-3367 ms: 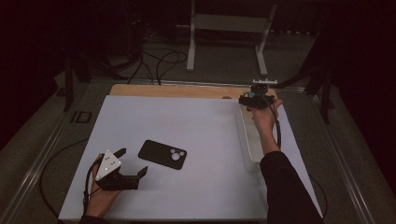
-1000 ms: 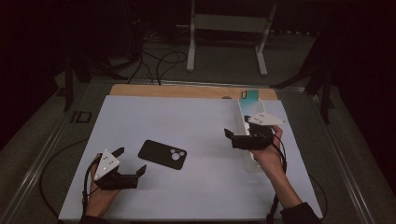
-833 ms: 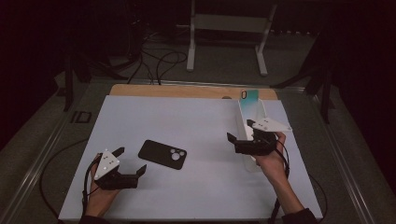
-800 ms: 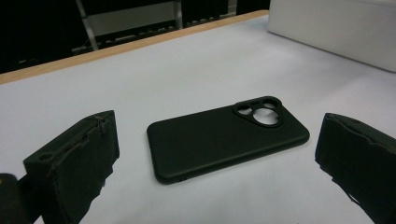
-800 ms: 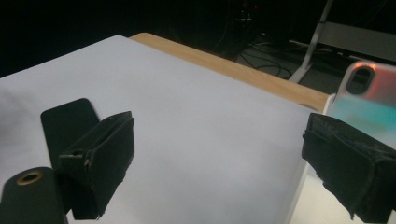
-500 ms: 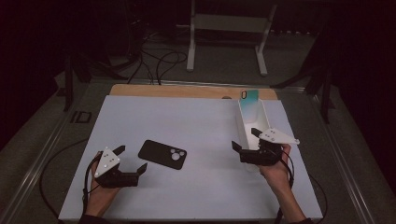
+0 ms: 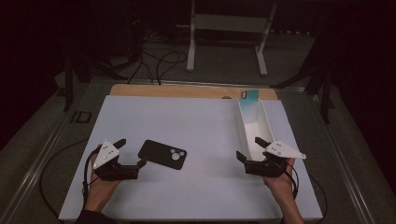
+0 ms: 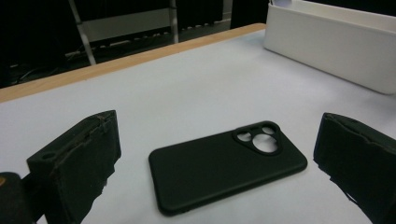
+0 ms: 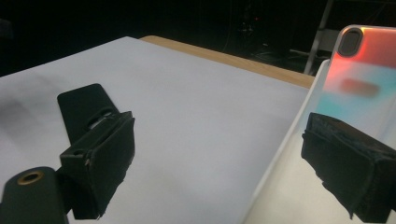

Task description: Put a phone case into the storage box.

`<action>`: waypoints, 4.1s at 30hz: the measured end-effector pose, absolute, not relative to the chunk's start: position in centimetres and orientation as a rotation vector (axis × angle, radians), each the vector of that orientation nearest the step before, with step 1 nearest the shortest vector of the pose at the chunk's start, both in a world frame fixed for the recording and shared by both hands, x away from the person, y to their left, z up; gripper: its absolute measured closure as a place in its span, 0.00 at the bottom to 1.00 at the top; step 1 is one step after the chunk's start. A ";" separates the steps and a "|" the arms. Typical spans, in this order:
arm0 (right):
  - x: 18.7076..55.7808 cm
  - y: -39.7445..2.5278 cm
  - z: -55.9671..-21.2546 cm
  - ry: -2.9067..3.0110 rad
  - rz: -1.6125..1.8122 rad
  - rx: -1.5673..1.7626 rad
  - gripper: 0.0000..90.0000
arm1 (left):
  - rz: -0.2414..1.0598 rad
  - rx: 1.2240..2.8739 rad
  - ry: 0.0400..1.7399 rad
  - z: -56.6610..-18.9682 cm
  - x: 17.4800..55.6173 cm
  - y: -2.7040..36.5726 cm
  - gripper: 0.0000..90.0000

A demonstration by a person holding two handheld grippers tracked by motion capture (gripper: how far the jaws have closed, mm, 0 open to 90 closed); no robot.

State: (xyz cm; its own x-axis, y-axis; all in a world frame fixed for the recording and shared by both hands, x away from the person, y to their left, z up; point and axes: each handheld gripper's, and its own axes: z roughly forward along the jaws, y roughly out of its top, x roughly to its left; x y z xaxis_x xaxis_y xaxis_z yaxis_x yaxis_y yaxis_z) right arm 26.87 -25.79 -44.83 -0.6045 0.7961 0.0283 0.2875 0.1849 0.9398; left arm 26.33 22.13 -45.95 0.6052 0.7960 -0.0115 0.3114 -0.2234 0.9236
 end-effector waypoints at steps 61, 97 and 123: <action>25.5 -27.6 -46.5 1.915 1.480 1.065 0.13 | 0.375 2.166 1.106 -52.1 39.2 19.4 1.00; 25.7 -27.7 -46.2 1.883 1.520 1.011 0.13 | 0.259 2.184 1.087 -51.9 30.4 19.3 0.99; 25.6 -27.9 -46.3 1.914 1.526 1.050 0.12 | 0.460 1.860 0.951 -47.3 26.0 21.5 0.39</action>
State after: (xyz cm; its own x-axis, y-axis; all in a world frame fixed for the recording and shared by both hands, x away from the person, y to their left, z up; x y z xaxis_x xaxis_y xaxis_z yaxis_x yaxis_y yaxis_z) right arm 25.65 -27.89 -46.28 -0.5947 0.7982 0.0960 0.2712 0.0868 0.9586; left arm 26.00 21.48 -47.33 0.6250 0.7758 -0.0868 0.4132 -0.2344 0.8800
